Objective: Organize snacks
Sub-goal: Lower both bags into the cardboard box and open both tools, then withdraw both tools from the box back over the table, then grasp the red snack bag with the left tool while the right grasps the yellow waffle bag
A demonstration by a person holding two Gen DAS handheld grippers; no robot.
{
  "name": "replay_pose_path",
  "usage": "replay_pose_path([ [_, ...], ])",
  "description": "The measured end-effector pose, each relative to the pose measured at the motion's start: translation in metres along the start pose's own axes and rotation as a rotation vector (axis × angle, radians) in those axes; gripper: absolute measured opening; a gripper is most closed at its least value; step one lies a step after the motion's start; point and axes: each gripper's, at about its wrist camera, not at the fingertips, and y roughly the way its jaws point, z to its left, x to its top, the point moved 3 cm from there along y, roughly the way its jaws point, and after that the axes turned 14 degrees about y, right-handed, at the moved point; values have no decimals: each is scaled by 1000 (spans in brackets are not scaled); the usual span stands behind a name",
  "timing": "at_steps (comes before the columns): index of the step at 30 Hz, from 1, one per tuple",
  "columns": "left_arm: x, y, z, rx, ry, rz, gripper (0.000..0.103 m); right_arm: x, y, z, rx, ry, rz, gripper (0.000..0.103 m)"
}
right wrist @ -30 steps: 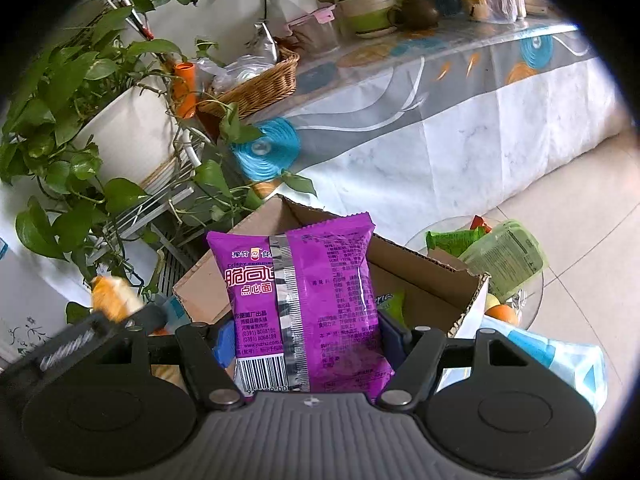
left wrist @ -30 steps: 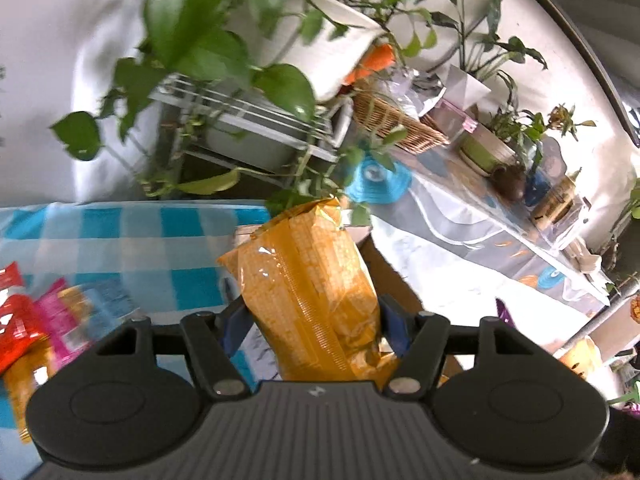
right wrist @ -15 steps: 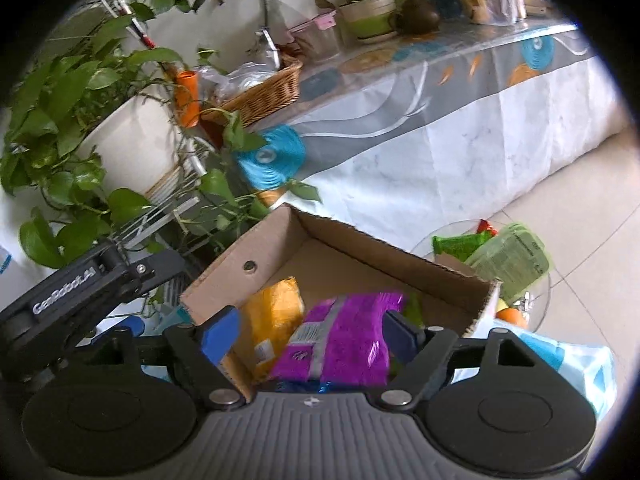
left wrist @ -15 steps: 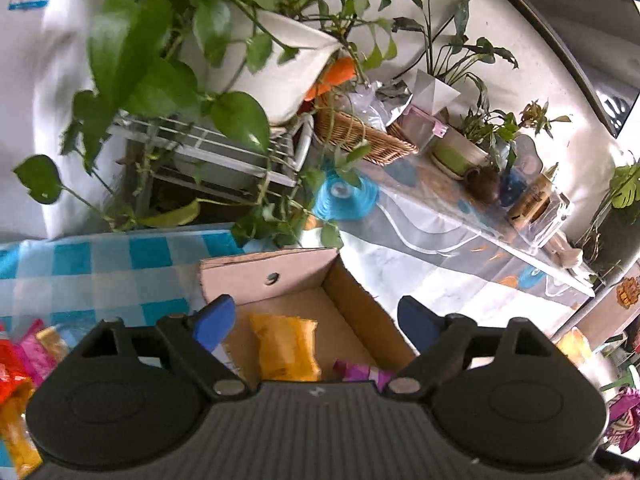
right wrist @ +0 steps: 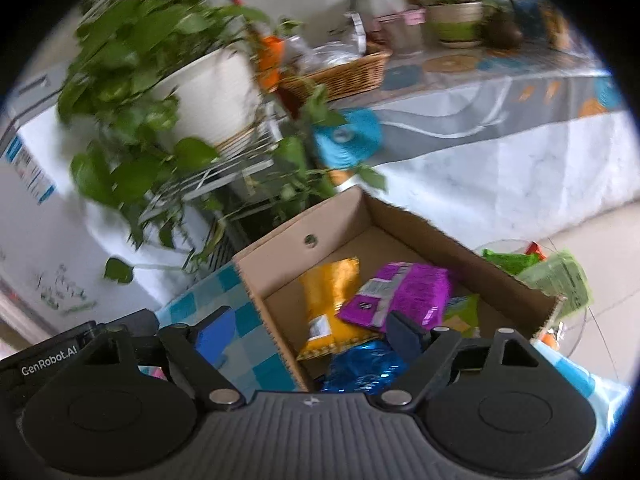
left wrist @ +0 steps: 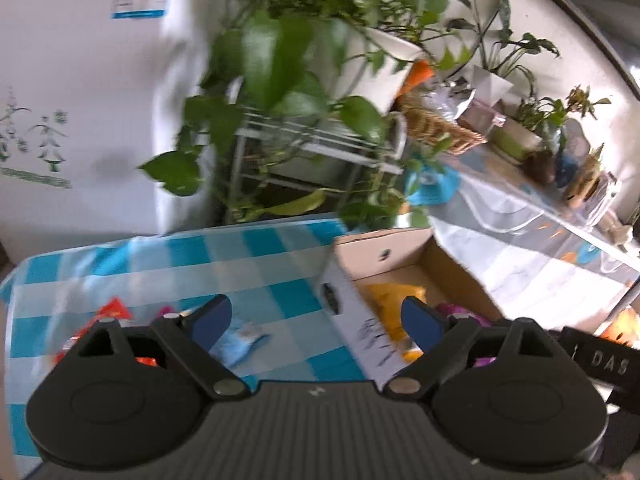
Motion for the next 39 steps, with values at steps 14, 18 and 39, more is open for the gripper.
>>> replay_pose_path([
  [14,-27,4,95,151,-13,102,92,-35,22,36,37,-184,137,88],
  [18,-37,28,114,173,-60,166,92,-45,26,43,31,-220,156,88],
  [39,-80,79,155,169,-123,259,74,-66,35,55,41,-313,235,88],
])
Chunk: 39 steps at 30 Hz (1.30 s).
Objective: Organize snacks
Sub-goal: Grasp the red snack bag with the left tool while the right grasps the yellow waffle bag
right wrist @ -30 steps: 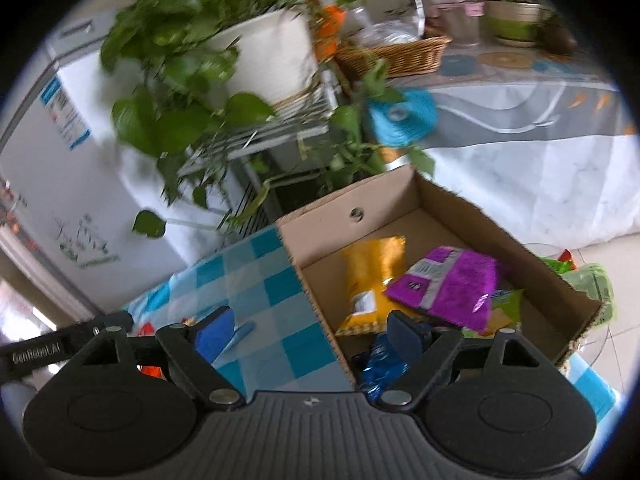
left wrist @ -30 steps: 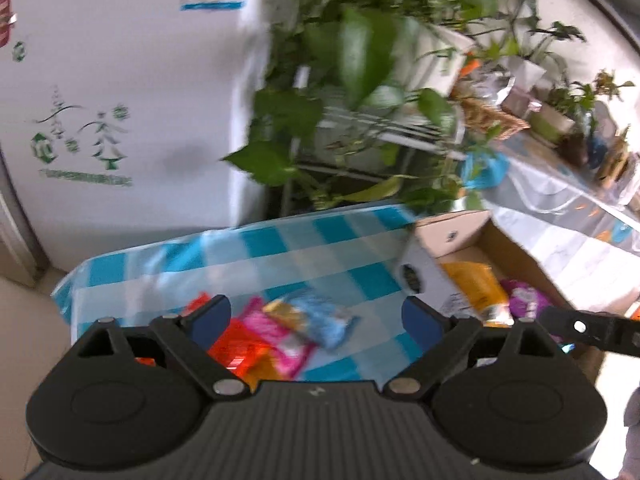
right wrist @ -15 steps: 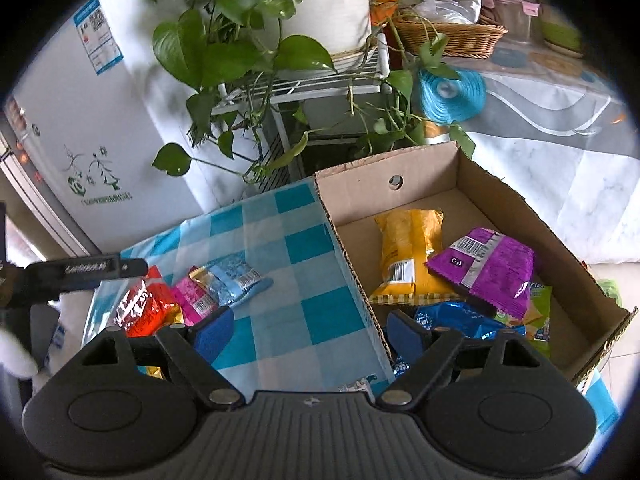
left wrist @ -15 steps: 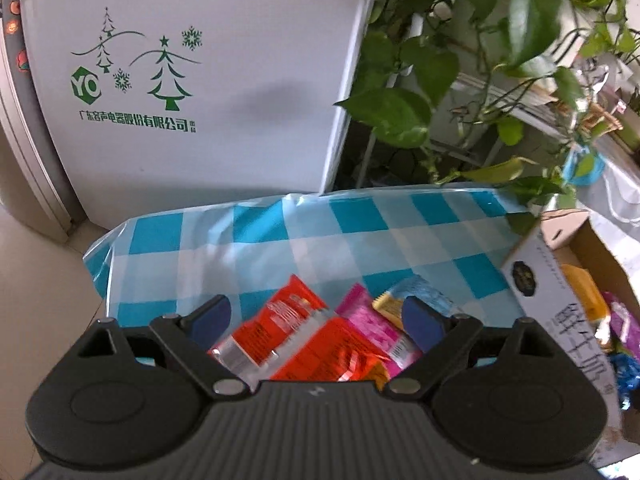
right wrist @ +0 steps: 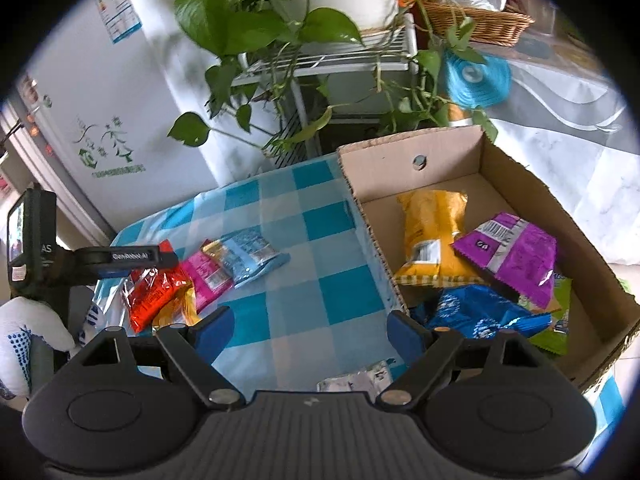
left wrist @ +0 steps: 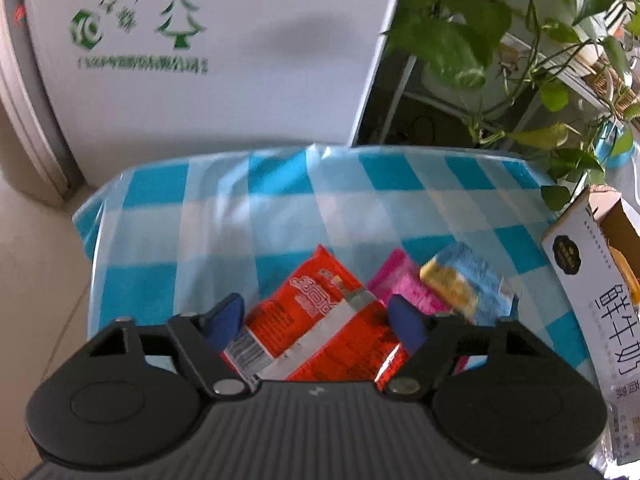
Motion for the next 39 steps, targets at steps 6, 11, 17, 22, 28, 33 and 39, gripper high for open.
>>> replay_pose_path([
  [6,-28,-17,10,8,-49,-4,69,-6,1,4,52,16,30,84],
  [11,-58,-34,8,27,-75,-16,69,-9,-4,1,81,47,39,84],
  [17,-95,-59,2,64,-106,-40,70,-17,-9,-5,115,102,62,84],
  [22,-121,-77,-4,92,-122,-51,70,-35,-12,-5,132,125,73,84],
  [28,-138,-93,-17,17,-104,-28,70,-59,-8,-12,96,212,106,84],
  [33,-148,-102,-34,-18,-35,-25,70,-72,3,-20,38,294,128,84],
  [39,-151,-111,-40,-58,-30,-52,75,-78,17,-36,3,437,152,85],
])
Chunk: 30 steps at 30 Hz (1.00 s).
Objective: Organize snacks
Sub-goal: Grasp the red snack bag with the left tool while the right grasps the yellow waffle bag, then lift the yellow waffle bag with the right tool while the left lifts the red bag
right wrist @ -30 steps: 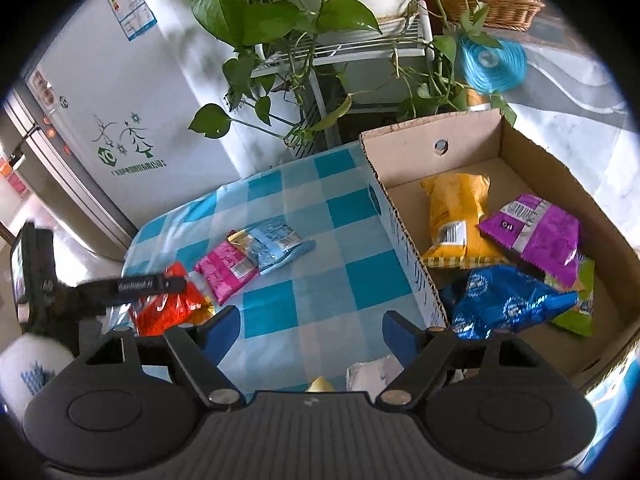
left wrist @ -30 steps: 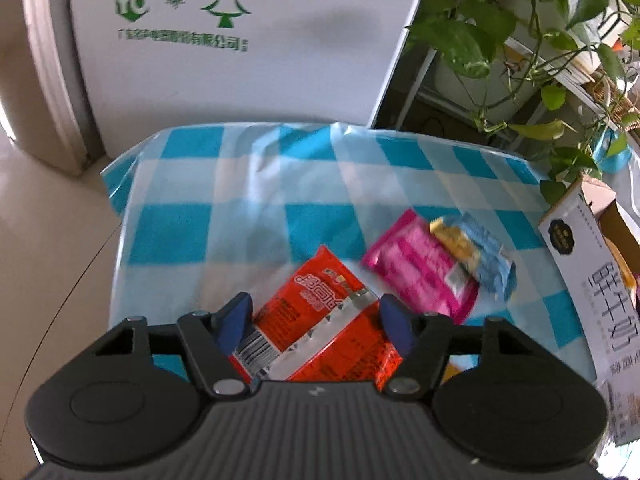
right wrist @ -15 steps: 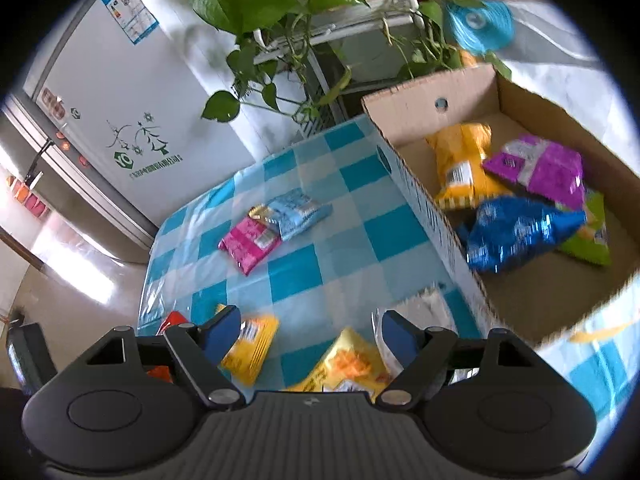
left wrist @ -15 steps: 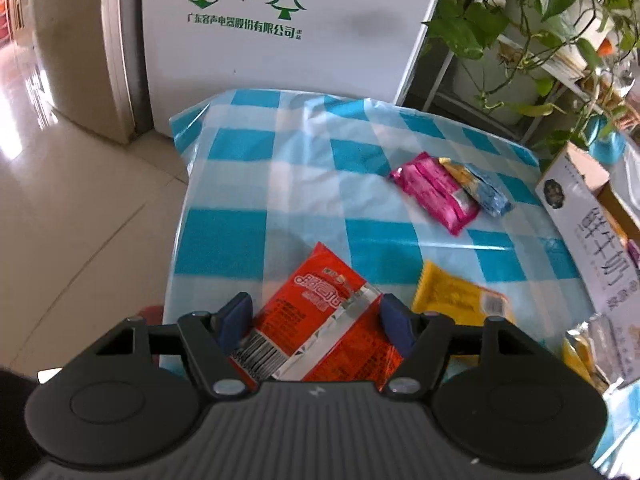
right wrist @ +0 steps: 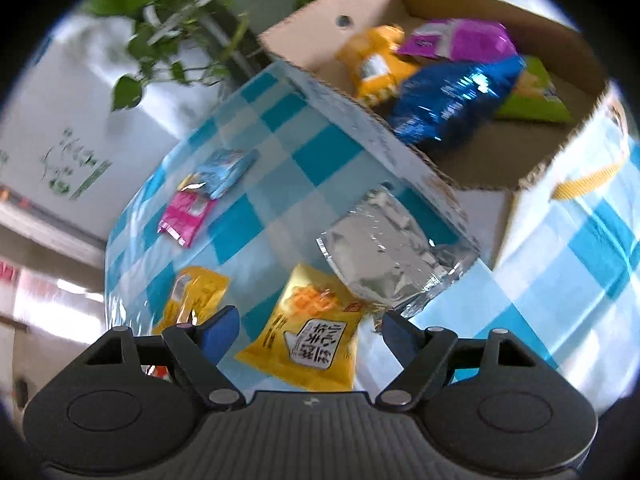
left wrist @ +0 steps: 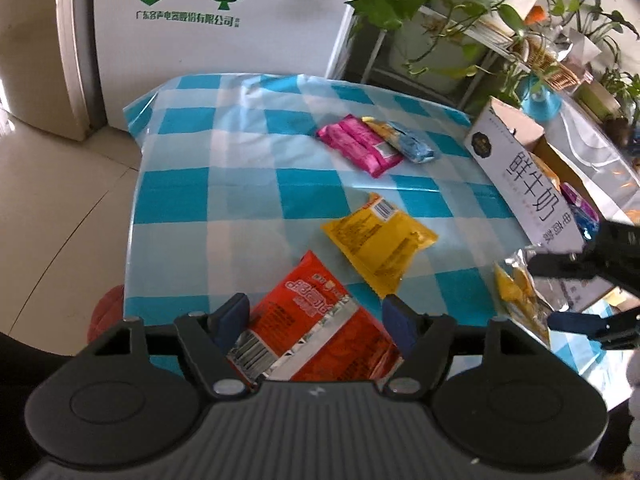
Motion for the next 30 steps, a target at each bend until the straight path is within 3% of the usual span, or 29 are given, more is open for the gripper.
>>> replay_pose_path([
  [14,-6,-4,5,86,-81,16,76,-9,7,7,-54,-25,14,87],
  [17,-7,-2,7,83,-111,24,81,-14,14,11,-87,-78,17,87],
  [21,-7,-3,12,86,-155,23,81,-26,28,15,-132,-142,41,79],
  [24,-6,-5,14,71,-176,12,82,-35,30,23,-174,-235,-4,72],
  [27,-6,-3,11,66,-150,15,82,-41,30,28,-182,-295,-22,61],
  [30,-5,2,2,63,-47,40,83,-40,29,29,-128,-288,8,59],
])
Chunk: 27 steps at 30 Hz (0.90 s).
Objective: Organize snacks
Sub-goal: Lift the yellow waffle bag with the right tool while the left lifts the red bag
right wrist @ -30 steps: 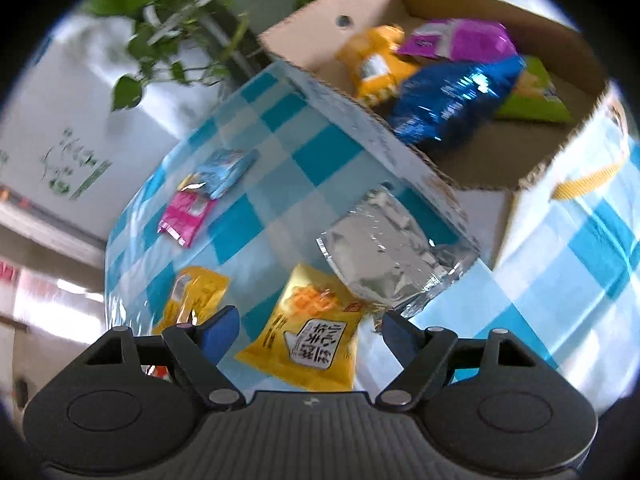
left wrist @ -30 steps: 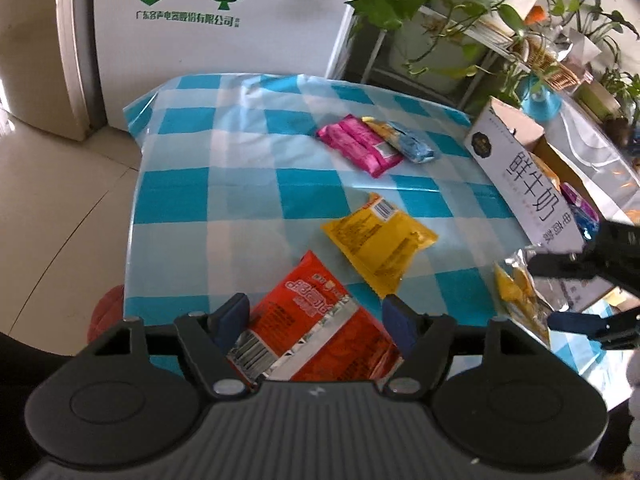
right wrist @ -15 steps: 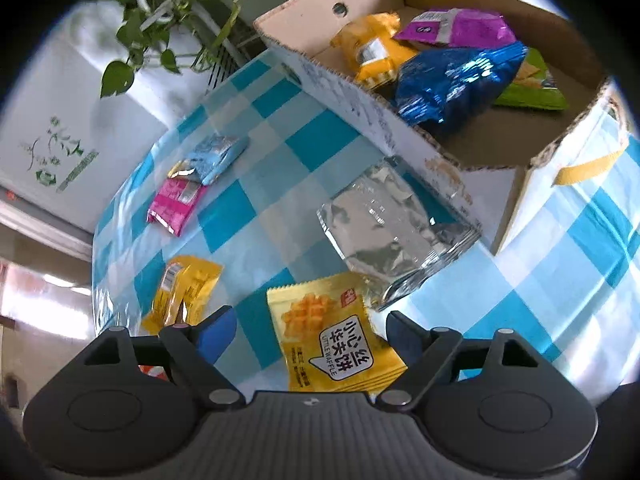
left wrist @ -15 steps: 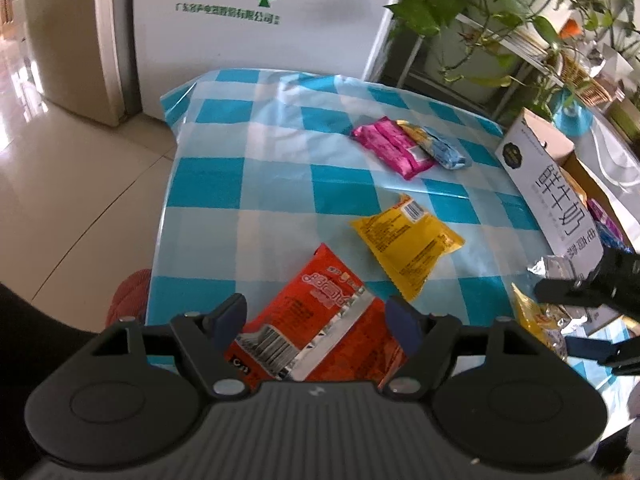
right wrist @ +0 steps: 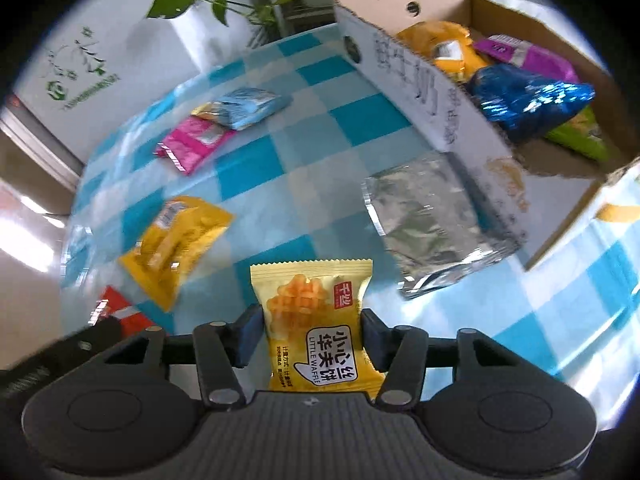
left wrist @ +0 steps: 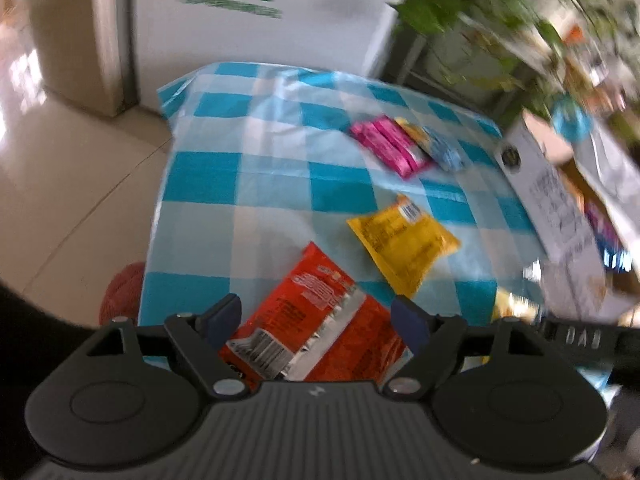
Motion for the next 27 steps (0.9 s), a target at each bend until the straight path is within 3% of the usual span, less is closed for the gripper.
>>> replay_pose_path([
  [5,0,0,-16,-41,191,-7,85,0,0,2,-5,-29,-3,58],
  [9,-5,1,-24,-3,344,-10,85,1,1,1,-1,-26,-3,58],
  [14,-7,-2,-31,-24,454,-23,86,0,2,2,0,-45,-9,58],
  [18,-15,7,-40,6,592,-1,92,-1,2,2,3,-58,-15,58],
  [20,-17,8,-38,20,594,-16,97,-1,2,1,8,-55,-16,59],
  [27,-16,14,-30,-57,476,-1,95,-4,0,0,13,-71,-32,59],
])
